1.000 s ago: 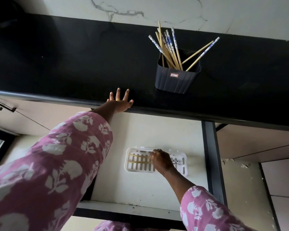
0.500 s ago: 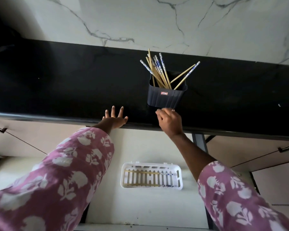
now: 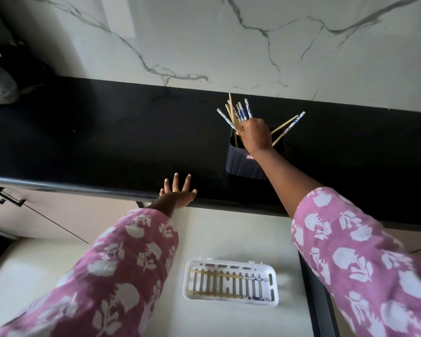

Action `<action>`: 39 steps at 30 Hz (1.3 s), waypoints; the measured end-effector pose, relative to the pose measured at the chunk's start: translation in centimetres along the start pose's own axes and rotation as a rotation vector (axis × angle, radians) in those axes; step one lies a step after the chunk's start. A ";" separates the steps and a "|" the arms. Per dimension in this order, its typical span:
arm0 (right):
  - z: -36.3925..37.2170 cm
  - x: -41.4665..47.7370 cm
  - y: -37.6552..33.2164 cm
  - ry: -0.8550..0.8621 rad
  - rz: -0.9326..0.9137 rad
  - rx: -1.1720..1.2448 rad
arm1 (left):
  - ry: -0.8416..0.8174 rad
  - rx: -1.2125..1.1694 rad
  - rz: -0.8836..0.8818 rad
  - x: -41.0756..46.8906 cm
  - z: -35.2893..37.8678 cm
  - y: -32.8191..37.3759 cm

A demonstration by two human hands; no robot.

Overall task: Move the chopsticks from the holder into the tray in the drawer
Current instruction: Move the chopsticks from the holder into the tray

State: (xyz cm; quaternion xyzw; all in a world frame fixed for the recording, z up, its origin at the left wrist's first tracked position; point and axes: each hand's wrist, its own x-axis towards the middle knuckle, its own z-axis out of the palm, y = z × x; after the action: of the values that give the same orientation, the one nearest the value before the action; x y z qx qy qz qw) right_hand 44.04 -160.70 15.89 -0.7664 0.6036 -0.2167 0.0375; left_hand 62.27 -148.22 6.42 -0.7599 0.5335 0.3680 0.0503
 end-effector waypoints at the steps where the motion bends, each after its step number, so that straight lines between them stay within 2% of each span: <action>1: 0.2 0.5 -0.2 -0.040 0.026 -0.011 | -0.003 -0.007 0.001 0.1 0.0 0.0; 4: 0.8 1.2 -0.4 -0.099 0.054 -0.072 | 0.000 -0.020 0.000 0.0 0.0 0.0; 7: 1.3 1.4 -0.3 -0.075 0.056 -0.103 | -0.003 -0.030 0.003 -0.2 0.0 0.1; 13: 0.2 1.4 -0.5 -0.046 0.070 -0.008 | -0.004 -0.011 0.010 -0.1 -0.1 0.0; 19: -4.1 1.3 -1.2 0.200 0.059 0.184 | 0.130 -0.010 0.006 0.0 1.3 0.1; 23: -7.3 0.4 -1.3 0.423 0.104 0.316 | 0.147 0.015 -0.009 0.1 1.4 0.4; 26: -9.1 -0.3 -1.2 0.523 0.182 0.487 | 0.112 -0.005 -0.032 0.0 0.2 1.7; 28: -9.8 -1.1 -1.2 0.554 0.227 0.604 | 0.119 -0.080 0.039 -0.8 -0.9 3.2; 31: -10.3 -2.5 -1.5 0.583 0.307 0.848 | 0.185 -0.293 0.158 -2.7 -2.1 5.8; 33: -10.3 -3.8 -1.9 0.630 0.366 0.988 | 0.173 -0.523 0.186 -3.9 -2.3 7.3; 36: -10.4 -5.8 -2.6 0.725 0.500 1.352 | 0.092 -0.788 0.286 -5.8 -2.5 9.0; 39: -10.2 -8.2 -3.2 0.777 0.712 1.712 | 0.143 -0.921 0.440 -7.7 -2.9 10.2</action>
State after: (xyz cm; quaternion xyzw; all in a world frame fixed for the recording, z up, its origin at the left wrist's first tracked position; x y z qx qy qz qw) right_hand 41.64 -150.02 23.74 -0.1323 0.4091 -0.7890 0.4389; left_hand 53.87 -147.96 16.40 -0.5961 0.4655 0.5139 -0.4048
